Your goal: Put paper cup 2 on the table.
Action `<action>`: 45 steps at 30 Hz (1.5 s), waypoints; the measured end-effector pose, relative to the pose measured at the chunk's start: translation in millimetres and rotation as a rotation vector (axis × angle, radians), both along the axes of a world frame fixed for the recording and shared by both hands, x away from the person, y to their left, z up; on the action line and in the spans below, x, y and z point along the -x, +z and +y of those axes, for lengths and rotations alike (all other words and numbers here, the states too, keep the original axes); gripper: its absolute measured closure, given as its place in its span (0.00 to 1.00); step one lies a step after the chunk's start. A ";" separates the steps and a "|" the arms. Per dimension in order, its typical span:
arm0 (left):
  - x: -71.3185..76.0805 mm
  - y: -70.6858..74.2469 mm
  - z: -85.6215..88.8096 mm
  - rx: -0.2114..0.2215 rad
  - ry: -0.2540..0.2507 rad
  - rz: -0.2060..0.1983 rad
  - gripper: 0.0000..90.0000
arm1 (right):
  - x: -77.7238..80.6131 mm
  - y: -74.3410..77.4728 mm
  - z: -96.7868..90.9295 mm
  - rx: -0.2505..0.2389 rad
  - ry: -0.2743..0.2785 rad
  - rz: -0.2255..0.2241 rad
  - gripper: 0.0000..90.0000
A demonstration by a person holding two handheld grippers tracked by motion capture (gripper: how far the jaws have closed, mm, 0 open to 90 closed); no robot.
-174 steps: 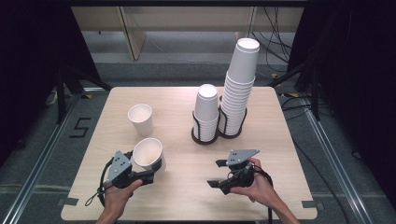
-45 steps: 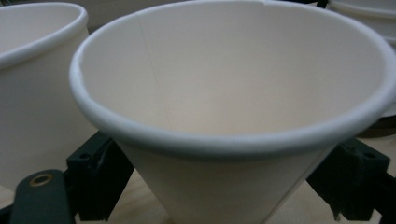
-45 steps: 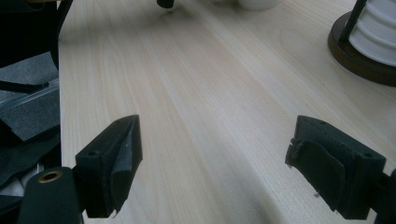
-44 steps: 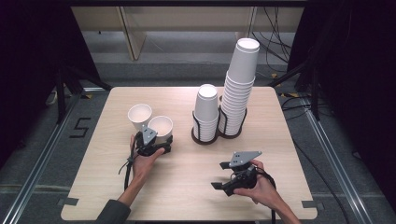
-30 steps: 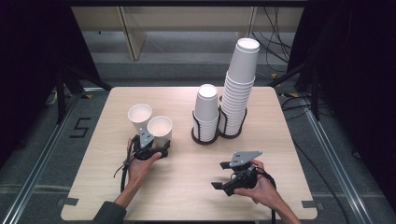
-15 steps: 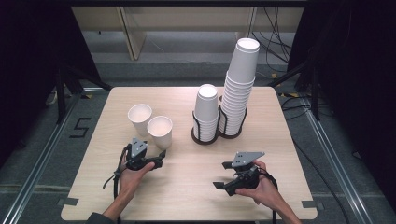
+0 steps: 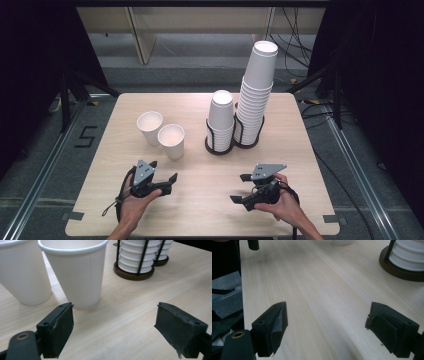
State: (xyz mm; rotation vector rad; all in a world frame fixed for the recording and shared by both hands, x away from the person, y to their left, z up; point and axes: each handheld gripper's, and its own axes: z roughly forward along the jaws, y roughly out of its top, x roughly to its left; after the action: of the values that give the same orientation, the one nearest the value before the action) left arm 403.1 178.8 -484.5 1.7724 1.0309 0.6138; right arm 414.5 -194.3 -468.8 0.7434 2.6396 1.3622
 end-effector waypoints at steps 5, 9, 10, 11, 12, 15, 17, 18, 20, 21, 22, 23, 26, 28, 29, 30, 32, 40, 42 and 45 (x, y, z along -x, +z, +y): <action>14.3 0.3 -0.6 0.010 -0.023 -0.009 0.16 | 1.8 0.8 -2.2 -0.003 -0.003 -0.006 0.18; 22.1 -2.2 -1.4 0.013 -0.037 -0.005 0.16 | 3.0 0.0 -3.7 -0.006 -0.007 -0.024 0.18; 24.0 -3.2 -1.4 0.015 -0.044 -0.003 0.16 | 3.4 0.1 -4.1 -0.003 -0.004 -0.019 0.18; 26.6 -3.5 -1.6 0.013 -0.043 0.003 0.16 | 4.6 -0.5 -3.9 -0.008 -0.011 -0.011 0.18; 28.6 -3.8 -1.6 0.006 -0.045 0.003 0.16 | 5.2 -0.5 -4.2 -0.009 -0.008 -0.010 0.18; 34.0 -4.8 -2.6 0.016 -0.055 -0.003 0.16 | 6.6 -1.2 -5.1 -0.008 -0.005 -0.003 0.18; 39.0 -4.5 -3.2 0.009 -0.056 -0.002 0.16 | 8.3 -1.2 -5.9 -0.008 -0.010 -0.001 0.18; 40.5 -5.5 -3.9 0.017 -0.063 -0.008 0.16 | 9.2 -1.4 -6.0 -0.011 -0.014 -0.003 0.18; 44.8 -6.1 -5.0 0.014 -0.068 -0.004 0.16 | 10.3 -1.3 -6.6 -0.015 -0.006 -0.002 0.18; 46.1 -6.4 -4.8 0.008 -0.074 -0.003 0.16 | 10.9 -1.5 -7.2 -0.016 -0.007 -0.009 0.18; 48.0 -6.6 -5.0 0.005 -0.079 0.002 0.16 | 12.0 -1.1 -7.7 -0.014 -0.011 0.000 0.18; 49.3 -7.6 -5.6 0.012 -0.087 -0.002 0.16 | 12.6 -1.5 -8.2 -0.016 -0.005 0.001 0.18; 54.3 -9.3 -8.0 0.016 -0.106 -0.003 0.16 | 17.0 -2.1 -9.8 -0.017 -0.020 0.007 0.18; 59.0 -9.5 -10.0 0.000 -0.119 0.002 0.16 | 18.1 -2.5 -10.9 -0.018 -0.002 0.004 0.18; 60.8 -9.9 -11.2 -0.004 -0.128 0.001 0.16 | 19.8 -3.0 -11.2 -0.023 0.000 -0.005 0.18; 62.3 -9.8 -12.0 -0.007 -0.133 0.001 0.16 | 21.0 -3.2 -11.7 -0.023 0.004 -0.004 0.18; 65.9 -9.5 -14.6 -0.008 -0.150 -0.005 0.16 | 23.9 -3.6 -12.0 -0.021 0.003 -0.009 0.18; 78.4 -6.2 -19.1 -0.023 -0.185 -0.023 0.16 | 37.3 -7.7 -13.3 -0.014 0.028 0.005 0.17; 81.3 -5.9 -21.2 -0.020 -0.197 -0.020 0.16 | 38.8 -8.5 -14.1 -0.008 0.035 -0.001 0.17; 84.8 -5.4 -27.2 -0.015 -0.209 -0.028 0.16 | 41.7 -9.8 -14.4 -0.006 0.039 -0.006 0.17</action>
State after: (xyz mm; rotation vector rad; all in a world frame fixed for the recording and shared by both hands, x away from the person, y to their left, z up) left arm 318.3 151.6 -489.9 1.8505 0.8106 0.5157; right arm 372.8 -208.8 -478.7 0.6904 2.6607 1.3798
